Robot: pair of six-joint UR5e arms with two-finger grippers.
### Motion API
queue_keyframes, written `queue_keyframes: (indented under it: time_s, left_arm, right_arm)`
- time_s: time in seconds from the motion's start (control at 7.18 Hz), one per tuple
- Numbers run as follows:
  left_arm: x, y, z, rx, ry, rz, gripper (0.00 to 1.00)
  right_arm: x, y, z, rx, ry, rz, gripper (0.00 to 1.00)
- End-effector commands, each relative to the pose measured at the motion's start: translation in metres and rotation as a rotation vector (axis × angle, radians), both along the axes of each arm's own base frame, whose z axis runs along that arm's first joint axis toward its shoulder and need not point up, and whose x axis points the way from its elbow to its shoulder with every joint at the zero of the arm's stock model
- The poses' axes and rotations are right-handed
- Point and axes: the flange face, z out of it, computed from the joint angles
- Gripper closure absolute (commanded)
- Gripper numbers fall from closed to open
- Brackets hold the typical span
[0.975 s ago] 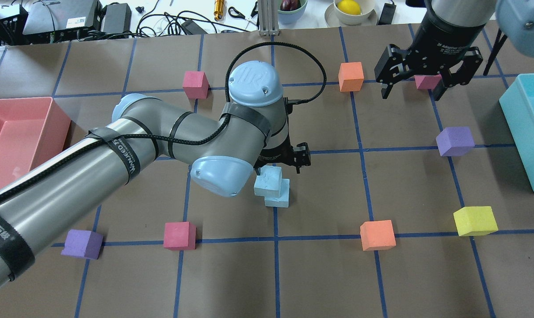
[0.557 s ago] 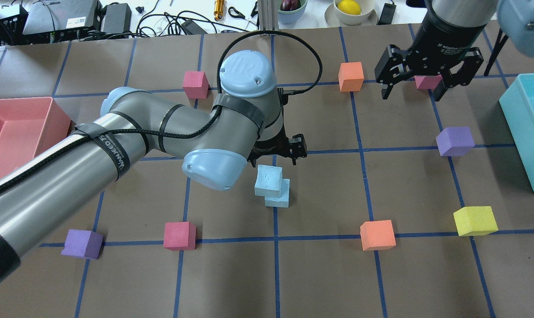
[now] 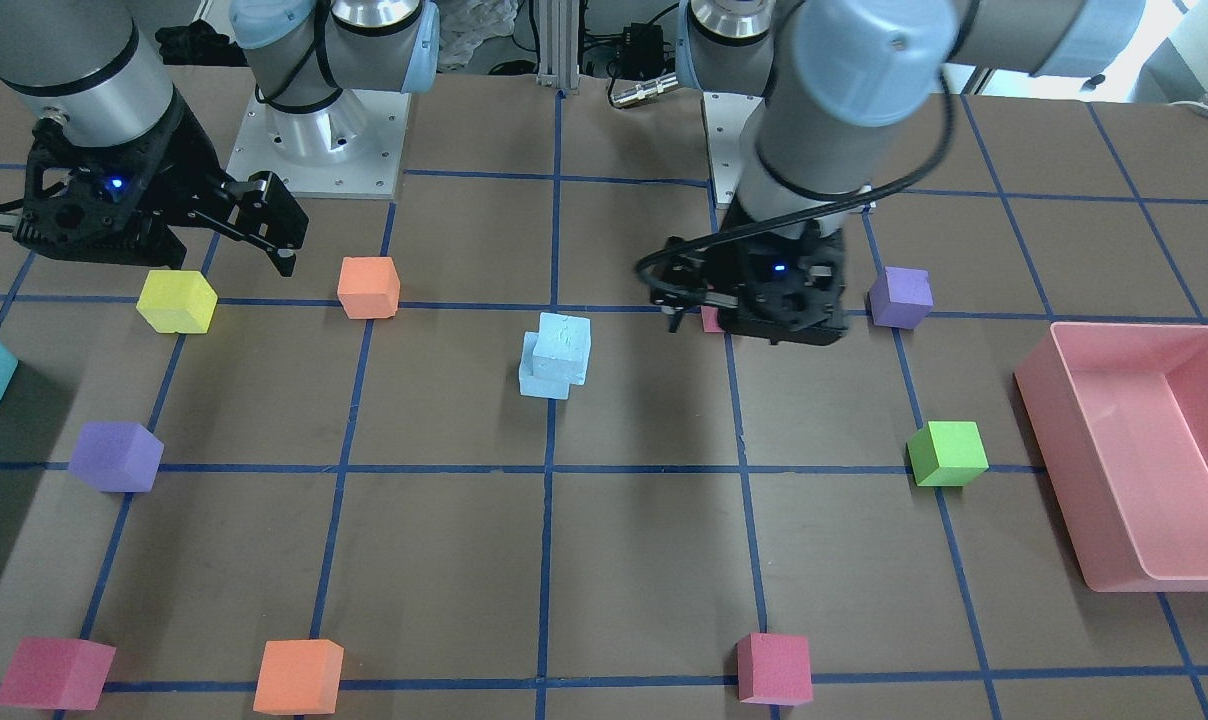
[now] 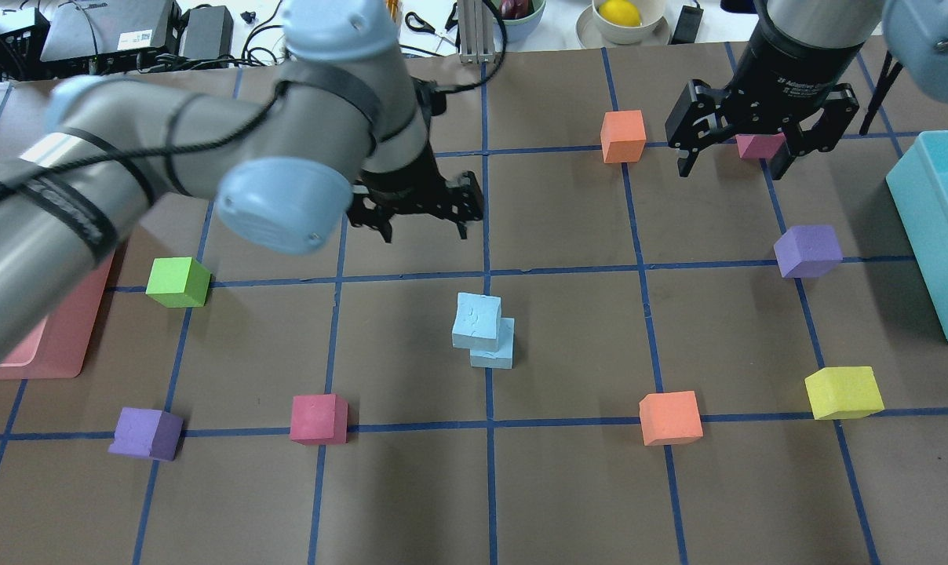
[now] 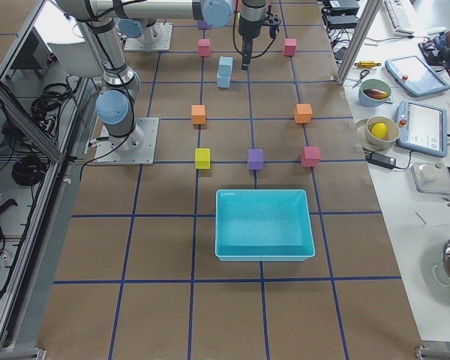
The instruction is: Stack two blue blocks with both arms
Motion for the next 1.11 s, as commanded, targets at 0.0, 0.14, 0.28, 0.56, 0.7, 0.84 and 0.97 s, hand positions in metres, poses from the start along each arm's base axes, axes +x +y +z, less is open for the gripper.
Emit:
queue_keyframes:
  time_s: [0.0, 0.14, 0.28, 0.56, 0.7, 0.84, 0.97]
  left_arm:
    - [0.057, 0.01, 0.055, -0.069, -0.004, 0.003, 0.0]
    - [0.054, 0.027, 0.068, -0.082, -0.004, 0.007, 0.0]
    - [0.054, 0.033, 0.074, -0.095, -0.004, 0.007, 0.0]
    - [0.057, 0.036, 0.07, -0.061, -0.009, 0.017, 0.0]
    - [0.061, 0.041, 0.077, -0.07, -0.031, 0.028, 0.0]
    - [0.077, 0.043, 0.076, -0.048, -0.103, 0.051, 0.0]
    - [0.079, 0.043, 0.076, -0.042, -0.097, 0.107, 0.0]
  right_arm:
    - [0.0, 0.001, 0.001, 0.0, 0.008, 0.004, 0.0]
    - [0.0, 0.001, 0.001, -0.002, 0.005, 0.006, 0.0]
    - [0.001, 0.001, 0.002, -0.006, 0.004, 0.007, 0.0]
    - [0.0, 0.001, 0.002, -0.005, 0.004, 0.007, 0.0]
    - [0.001, 0.001, 0.002, -0.005, 0.004, 0.008, 0.0]
    - [0.0, 0.001, 0.002, -0.006, 0.005, 0.007, 0.0]
    - [0.0, 0.001, 0.002, -0.005, 0.007, 0.007, 0.0]
